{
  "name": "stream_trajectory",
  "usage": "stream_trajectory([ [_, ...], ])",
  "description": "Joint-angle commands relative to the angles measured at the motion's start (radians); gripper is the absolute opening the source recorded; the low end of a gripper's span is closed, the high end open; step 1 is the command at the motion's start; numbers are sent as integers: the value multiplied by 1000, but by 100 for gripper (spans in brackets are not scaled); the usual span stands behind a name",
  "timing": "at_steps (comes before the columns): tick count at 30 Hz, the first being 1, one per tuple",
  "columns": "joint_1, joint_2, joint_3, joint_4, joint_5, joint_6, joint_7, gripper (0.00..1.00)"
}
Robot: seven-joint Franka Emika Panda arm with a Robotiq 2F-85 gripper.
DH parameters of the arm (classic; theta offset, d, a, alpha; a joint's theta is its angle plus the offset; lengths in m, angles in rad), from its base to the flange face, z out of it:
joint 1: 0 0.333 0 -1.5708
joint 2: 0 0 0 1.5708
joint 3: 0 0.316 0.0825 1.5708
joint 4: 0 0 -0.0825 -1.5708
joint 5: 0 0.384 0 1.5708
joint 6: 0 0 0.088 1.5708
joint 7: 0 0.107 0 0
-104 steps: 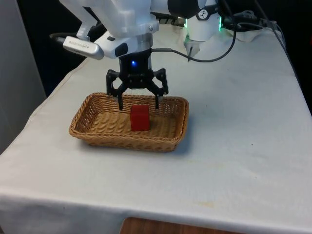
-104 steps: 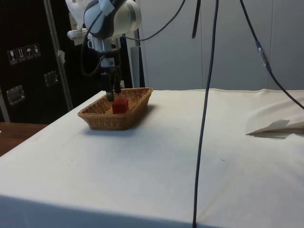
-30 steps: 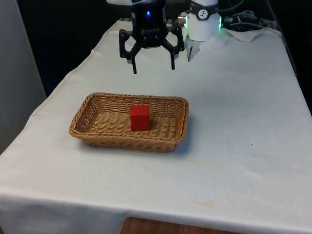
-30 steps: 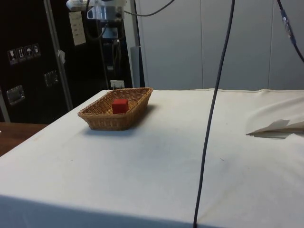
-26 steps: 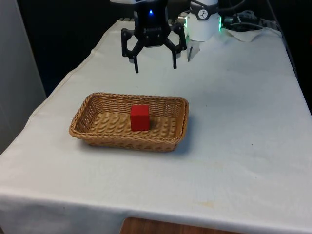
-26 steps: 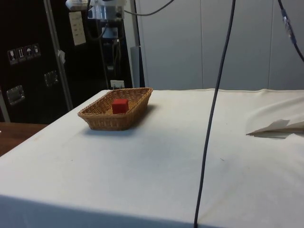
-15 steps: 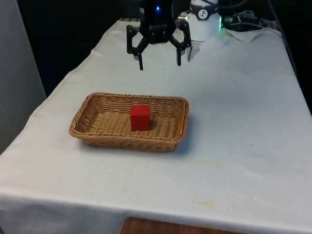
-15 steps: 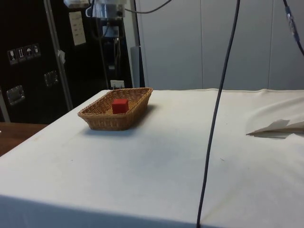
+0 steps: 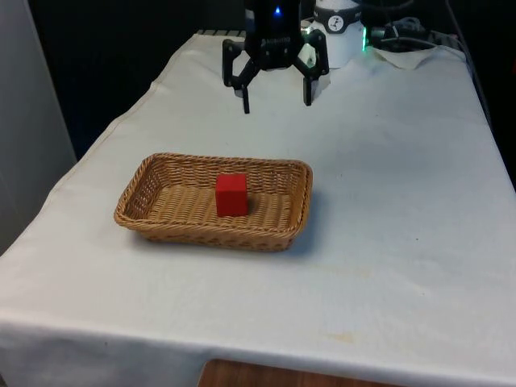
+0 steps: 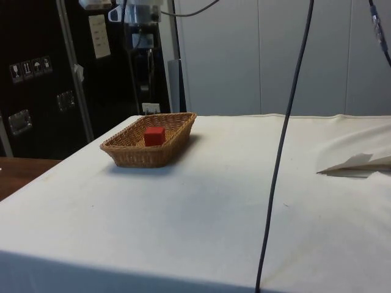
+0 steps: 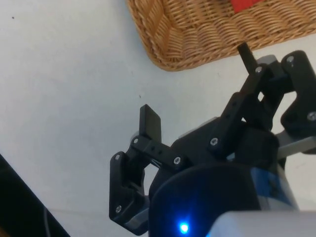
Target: Pick up the cube and place it into the basket.
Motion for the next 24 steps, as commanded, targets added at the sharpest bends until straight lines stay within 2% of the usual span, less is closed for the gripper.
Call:
stream_trajectory([
  [1,7,-12,0,-18,-11,20,2,100],
  [7,6,-33,12,-47,-17,31,-11,100],
  [8,1,-22,15,-33,-8,15,-13,100],
  [9,6,-36,13,-52,-17,32,-15,100],
  [15,6,-68,18,-96,-17,40,-33,100],
  [16,1,-58,21,-82,-8,22,-36,100],
  [17,5,-73,19,-104,-17,42,-35,100],
  [24,4,-120,23,-175,-17,65,-55,100],
])
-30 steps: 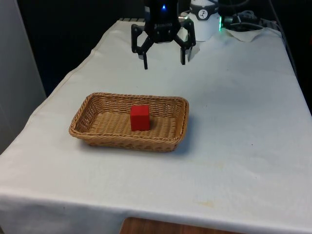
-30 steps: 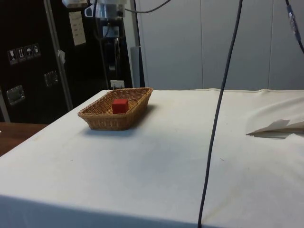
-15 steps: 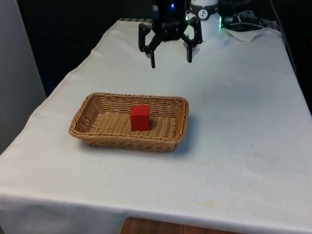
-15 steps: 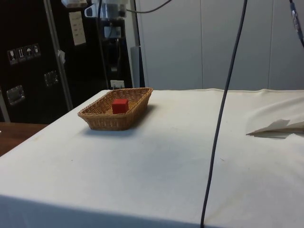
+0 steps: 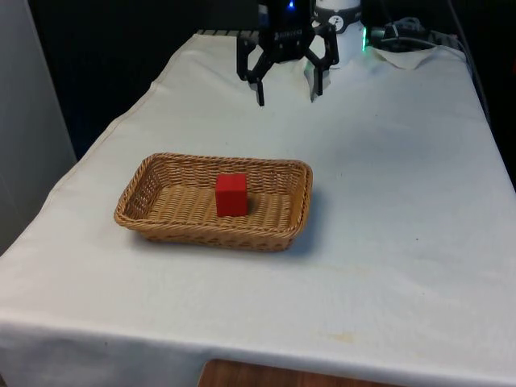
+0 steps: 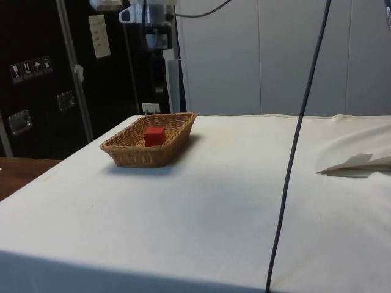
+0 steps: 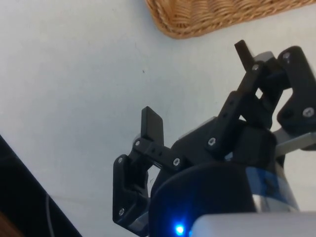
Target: Pick up the cube and place it into the basket.
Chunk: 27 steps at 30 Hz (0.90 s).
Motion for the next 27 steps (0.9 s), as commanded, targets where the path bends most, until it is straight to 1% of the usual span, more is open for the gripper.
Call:
stream_trajectory([
  [1,0,-7,0,-10,0,4,-3,100],
  [2,3,-20,-2,-29,-9,22,-2,100],
  [9,4,-81,-1,-113,-10,57,-10,100],
  [10,0,-68,1,-95,0,37,-15,100],
  [11,4,-89,0,-125,-10,62,-10,100],
  [13,3,-106,1,-147,-11,71,-11,100],
  [14,3,-121,3,-169,-10,80,-12,100],
  [18,2,-149,4,-208,-8,97,-13,100],
  [19,0,-142,5,-196,0,81,-18,100],
  [20,1,-159,5,-224,-7,104,-12,100],
  [22,1,-167,5,-237,-6,112,-9,100],
  [26,-1,-174,5,-248,1,117,-11,100],
  [27,-1,-171,6,-244,1,106,-14,100],
])
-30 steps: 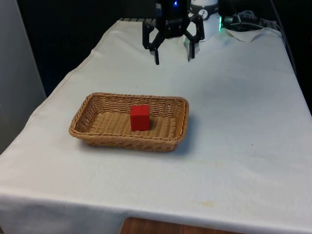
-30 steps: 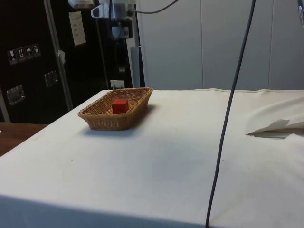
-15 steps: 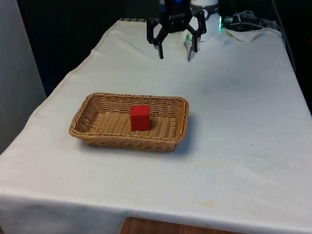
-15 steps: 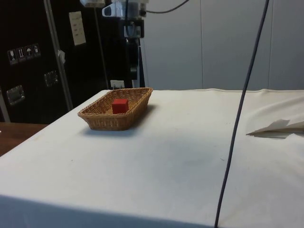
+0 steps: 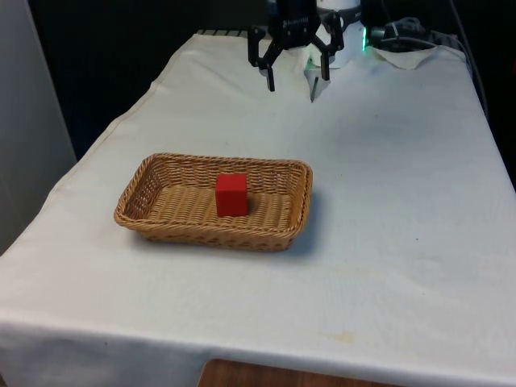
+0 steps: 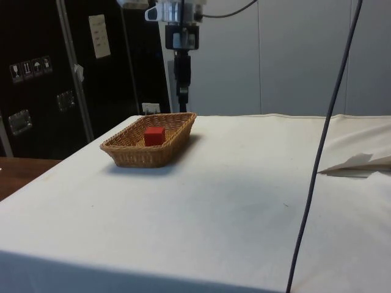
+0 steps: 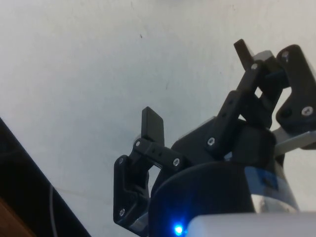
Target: Pick up the cube and place it into the basket.
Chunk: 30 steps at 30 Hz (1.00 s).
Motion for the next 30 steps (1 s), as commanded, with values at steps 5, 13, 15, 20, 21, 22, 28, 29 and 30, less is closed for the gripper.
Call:
stream_trajectory([
  [5,0,-2,0,-5,3,8,0,100],
  [13,-1,-16,-2,-25,0,12,9,100],
  [15,-2,-21,-2,-32,-2,13,15,100],
  [20,-4,-38,-3,-55,-2,15,33,100],
  [21,-4,-32,-2,-45,3,1,23,100],
  [22,-4,-40,-3,-58,-2,15,37,100],
  [28,-5,-51,-4,-75,-3,14,68,100],
  [29,-5,-51,-4,-76,-2,14,73,100],
  [30,-5,-51,-4,-77,-2,13,77,100],
])
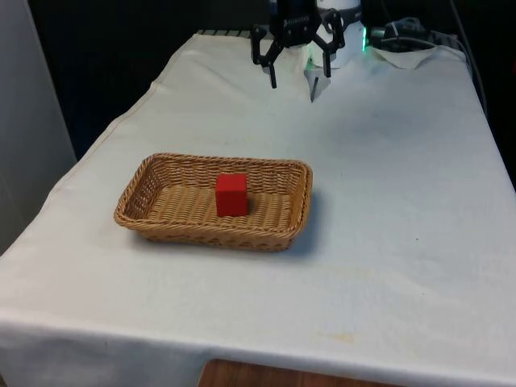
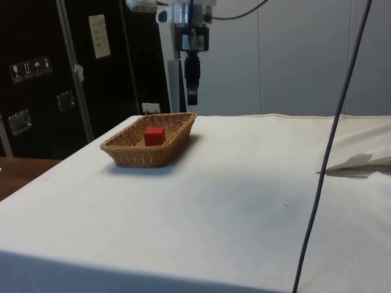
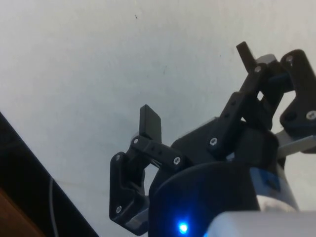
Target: Pick up the cube and place it into the basket.
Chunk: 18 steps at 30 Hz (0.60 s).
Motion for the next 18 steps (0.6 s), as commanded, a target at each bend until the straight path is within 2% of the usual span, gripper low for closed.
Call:
stream_trajectory([
  [1,0,0,0,0,0,0,5,100],
  [7,-2,-3,-1,-13,-3,12,49,100],
  [18,-7,-9,-4,-28,-5,10,91,100],
])
